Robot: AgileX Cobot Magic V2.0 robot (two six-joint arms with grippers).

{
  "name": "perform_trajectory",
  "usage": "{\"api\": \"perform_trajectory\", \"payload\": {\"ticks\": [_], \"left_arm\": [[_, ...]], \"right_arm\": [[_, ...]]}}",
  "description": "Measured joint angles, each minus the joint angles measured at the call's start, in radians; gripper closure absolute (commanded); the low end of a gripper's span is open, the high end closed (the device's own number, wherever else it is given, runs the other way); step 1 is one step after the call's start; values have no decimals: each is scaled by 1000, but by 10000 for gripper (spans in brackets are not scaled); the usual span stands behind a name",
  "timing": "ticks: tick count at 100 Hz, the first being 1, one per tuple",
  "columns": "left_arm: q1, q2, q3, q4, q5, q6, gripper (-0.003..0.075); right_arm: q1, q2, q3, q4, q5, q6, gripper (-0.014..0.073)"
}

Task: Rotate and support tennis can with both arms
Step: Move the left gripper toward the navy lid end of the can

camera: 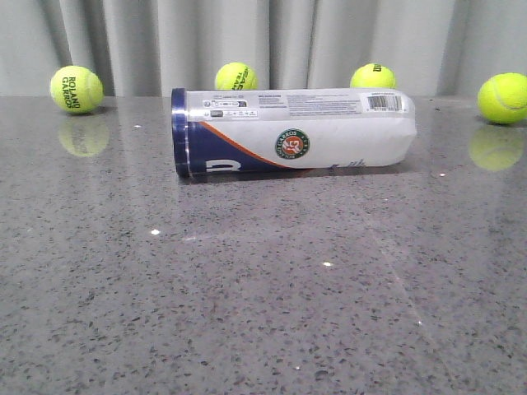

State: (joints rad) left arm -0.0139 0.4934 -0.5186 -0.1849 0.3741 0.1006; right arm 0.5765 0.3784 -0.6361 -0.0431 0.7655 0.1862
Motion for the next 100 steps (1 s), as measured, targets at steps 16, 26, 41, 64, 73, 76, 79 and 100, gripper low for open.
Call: {"api": "perform_trajectory", "payload": {"ticks": [16,26,41,64,73,76,79,100], "left_arm": [[0,173,-95,-63,23,0,739],[0,270,-155,-116,27,14,739],[0,387,-234,-203,71,64,737],[0,516,-315,-442,116,242,529],[0,552,-335,-568,148,368,375],[0,563,-341,-604,160,404,316],[0,574,-348,-639,175,445,271],[0,688,-406,-814,339,563,164]], "right_arm": [[0,0,0,0,0,0,660],[0,0,0,0,0,0,660],[0,0,0,0,0,0,660],[0,0,0,0,0,2,660],[0,0,0,0,0,2,660],[0,0,0,0,0,2,660],[0,0,0,0,0,2,660],[0,0,0,0,0,2,660]]}}
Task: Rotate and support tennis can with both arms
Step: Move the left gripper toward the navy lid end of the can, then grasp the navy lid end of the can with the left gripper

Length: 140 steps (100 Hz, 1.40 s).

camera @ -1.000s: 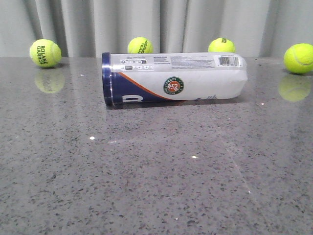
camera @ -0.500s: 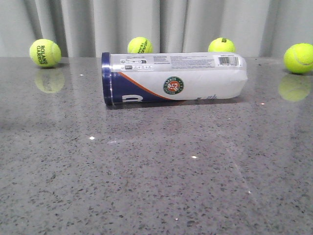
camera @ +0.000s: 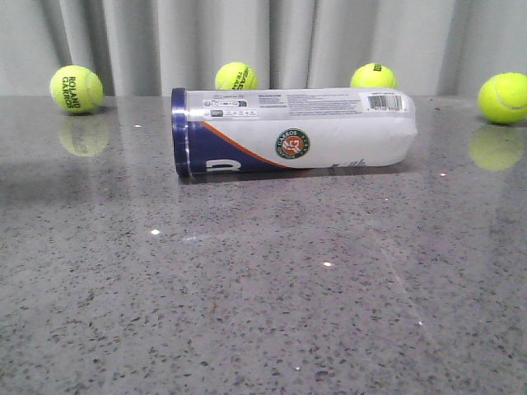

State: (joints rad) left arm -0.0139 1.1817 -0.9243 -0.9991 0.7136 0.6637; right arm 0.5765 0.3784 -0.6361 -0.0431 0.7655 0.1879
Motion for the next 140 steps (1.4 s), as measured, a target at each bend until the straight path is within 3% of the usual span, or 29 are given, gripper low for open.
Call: {"api": "perform_trajectory", "payload": {"ticks": [22,41,140], "left_arm": [[0,165,-74,-101,208,26,164],[0,281,-115,-195,300,73,164],[-222,618,-259,-393,292,92,181]], "right_arm": [[0,0,0,0,0,0,660],[0,0,0,0,0,0,660],[0,0,1,2,0,0,660]]}}
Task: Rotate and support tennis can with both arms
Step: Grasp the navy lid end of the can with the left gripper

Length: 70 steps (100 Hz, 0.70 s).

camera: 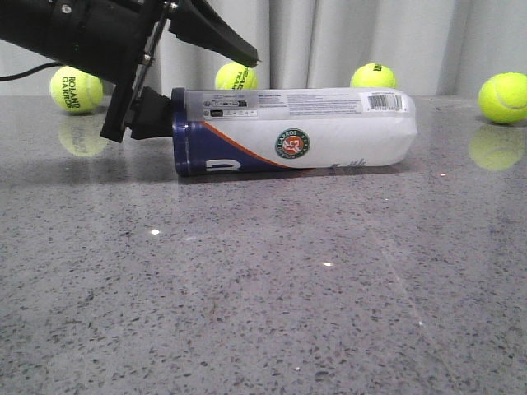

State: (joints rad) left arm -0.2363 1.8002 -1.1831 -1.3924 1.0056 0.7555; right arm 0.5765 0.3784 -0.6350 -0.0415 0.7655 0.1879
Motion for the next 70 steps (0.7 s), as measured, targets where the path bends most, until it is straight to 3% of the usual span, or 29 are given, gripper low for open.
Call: {"api": "perform_trajectory", "payload": {"ticks": [13,51,70], "left_arm": [[0,19,-1,-18,0,0,282],[-1,30,-4,-72,62,0,742],[-1,30,-8,-104,81,0,740]], "right_arm": [[0,0,0,0,0,0,660],[0,0,1,0,0,0,660],[0,0,1,0,0,0,660]]}}
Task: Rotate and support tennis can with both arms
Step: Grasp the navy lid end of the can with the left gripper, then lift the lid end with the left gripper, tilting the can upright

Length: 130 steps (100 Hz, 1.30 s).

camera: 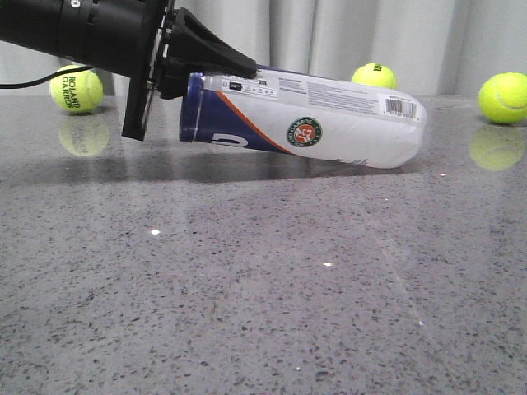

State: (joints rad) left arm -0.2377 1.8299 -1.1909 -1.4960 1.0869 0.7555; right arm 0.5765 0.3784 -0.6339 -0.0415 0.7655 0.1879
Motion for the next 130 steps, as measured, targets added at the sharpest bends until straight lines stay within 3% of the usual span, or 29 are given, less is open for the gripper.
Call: {"api": "perform_trajectory", "payload": {"ticks": [39,61,99,130], "left_arm": [[0,-21,-72,14,29,41,740],[0,-114,-210,124,48,-60,740],[-25,-170,-630,755,149,-436,740],[-144,-255,-674,1130,176,-538,740]], "right_arm": [[0,0,0,0,0,0,660],[0,0,0,0,0,0,660],[0,0,0,0,0,0,660],[0,0,0,0,0,0,660]]}}
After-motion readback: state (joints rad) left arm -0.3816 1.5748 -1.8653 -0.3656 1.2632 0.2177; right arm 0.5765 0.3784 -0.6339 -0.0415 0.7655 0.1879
